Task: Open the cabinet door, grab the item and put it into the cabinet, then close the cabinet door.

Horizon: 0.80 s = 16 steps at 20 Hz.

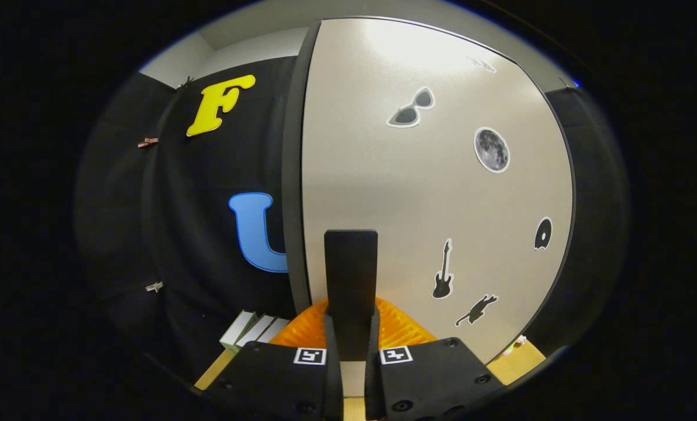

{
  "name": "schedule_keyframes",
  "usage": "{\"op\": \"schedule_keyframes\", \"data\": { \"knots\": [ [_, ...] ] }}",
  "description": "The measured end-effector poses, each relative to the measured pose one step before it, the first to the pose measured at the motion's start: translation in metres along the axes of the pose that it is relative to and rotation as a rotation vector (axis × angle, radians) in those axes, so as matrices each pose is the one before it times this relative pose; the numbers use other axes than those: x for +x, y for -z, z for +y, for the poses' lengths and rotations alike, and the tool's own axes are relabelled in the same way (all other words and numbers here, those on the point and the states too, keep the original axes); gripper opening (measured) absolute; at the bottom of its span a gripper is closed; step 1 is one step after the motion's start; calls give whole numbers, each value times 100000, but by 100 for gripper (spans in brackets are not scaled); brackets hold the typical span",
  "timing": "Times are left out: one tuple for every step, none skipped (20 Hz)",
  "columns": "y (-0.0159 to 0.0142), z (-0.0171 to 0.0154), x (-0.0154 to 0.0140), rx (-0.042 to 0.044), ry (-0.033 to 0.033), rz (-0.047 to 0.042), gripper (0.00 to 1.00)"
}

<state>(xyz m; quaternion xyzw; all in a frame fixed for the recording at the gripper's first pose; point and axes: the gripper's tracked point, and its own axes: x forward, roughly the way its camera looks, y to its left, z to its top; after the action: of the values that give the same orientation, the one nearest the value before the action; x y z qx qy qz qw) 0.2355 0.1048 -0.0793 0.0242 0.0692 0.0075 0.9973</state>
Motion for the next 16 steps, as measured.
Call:
{"op": "schedule_keyframes", "data": {
  "knots": [
    [-21, -22, -445, -69, -748, -237, 18],
    [49, 29, -462, 806, -980, 378, 18],
    [63, -23, -558, 852, -1270, 395, 18],
    [6, 10, -728, 713, -1479, 729, 18],
    [-46, 15, -862, 65, -1188, 378, 18],
    [102, -99, -1363, -528, -1197, 547, 18],
    [-93, 20, -378, 180, -1038, 59, 18],
    [64, -118, -141, 209, -1132, -199, 18],
    [-56, -96, -460, 97, -801, -586, 18],
    [-87, -28, -628, -35, -795, -439, 18],
    [-74, -73, -703, 82, -672, -164, 18],
    [-170, 53, -969, 217, -797, -75, 18],
    [-87, -38, -779, 458, -770, 25, 18],
    [193, -234, -299, 118, -714, 55, 18],
    [-10, -183, -339, -302, -426, -246, 18],
    [12, -246, -482, -165, -393, 88, 18]
  ]
}}
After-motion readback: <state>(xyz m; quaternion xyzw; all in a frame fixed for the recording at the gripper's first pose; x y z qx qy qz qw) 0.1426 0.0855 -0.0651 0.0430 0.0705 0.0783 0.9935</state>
